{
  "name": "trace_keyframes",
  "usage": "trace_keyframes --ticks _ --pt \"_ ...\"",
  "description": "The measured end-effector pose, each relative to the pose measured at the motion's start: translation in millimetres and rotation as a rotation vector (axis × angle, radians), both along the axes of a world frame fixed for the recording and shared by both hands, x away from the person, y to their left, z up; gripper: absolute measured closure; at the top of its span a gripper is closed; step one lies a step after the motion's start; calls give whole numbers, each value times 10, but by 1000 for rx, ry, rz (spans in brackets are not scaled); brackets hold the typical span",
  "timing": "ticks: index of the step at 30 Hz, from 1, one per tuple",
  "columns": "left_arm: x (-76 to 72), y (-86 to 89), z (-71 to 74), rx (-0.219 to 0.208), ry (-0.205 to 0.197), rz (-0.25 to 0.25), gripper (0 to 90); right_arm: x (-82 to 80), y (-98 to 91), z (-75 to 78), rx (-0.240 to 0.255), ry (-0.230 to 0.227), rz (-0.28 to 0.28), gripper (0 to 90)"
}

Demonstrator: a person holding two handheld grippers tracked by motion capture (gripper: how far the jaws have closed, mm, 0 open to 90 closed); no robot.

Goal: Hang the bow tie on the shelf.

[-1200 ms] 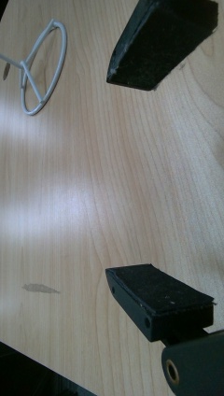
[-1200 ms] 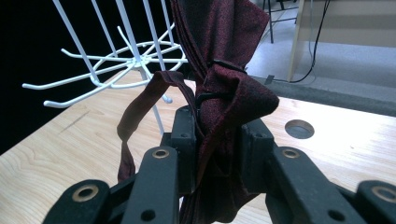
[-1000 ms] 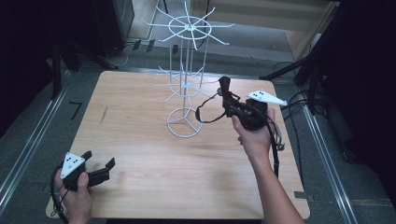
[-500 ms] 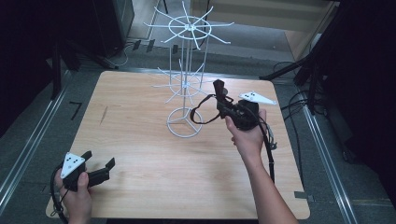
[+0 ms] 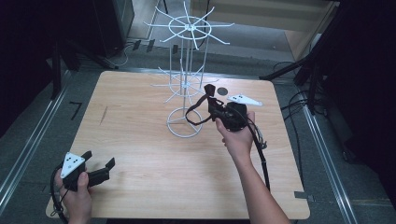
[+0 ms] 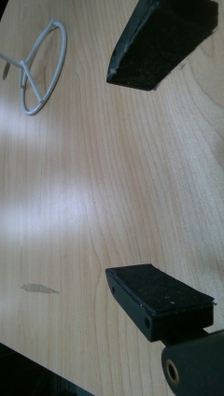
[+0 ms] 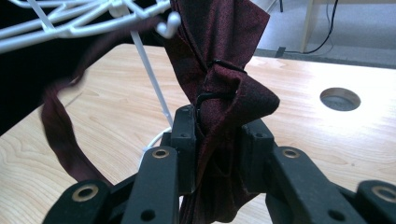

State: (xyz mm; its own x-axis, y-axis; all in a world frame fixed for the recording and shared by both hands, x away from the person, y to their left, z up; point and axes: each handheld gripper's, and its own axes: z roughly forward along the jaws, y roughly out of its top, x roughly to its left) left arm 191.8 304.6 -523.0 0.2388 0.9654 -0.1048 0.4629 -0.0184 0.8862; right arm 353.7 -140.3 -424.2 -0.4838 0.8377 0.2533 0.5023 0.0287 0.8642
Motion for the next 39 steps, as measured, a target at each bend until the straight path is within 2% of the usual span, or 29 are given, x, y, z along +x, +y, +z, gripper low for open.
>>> trace_keyframes --ticks 5,10,11,13,19,26,29,31,39 --pt "0 3 0 -3 0 -4 78 28 105 -76 -8 15 6 725" --pt "2 4 -1 -3 1 -4 78 62 199 -164 -37 36 13 725" --pt "2 4 0 -3 1 -4 78 78 237 -216 -57 49 14 724" --pt "2 5 0 -3 1 -4 78 83 250 -239 -60 54 15 725" --pt "2 5 0 -3 1 -4 78 103 343 -467 -99 94 13 724" --pt "3 5 0 -3 2 -4 78 104 373 -585 -102 114 17 723" --pt "2 4 -1 -4 1 -4 78 107 371 -639 -79 122 18 723" --pt "1 5 0 -3 1 -4 78 111 362 -648 -66 131 13 724" --pt "3 6 -1 -6 1 -3 78 128 342 -650 -73 138 1 718"
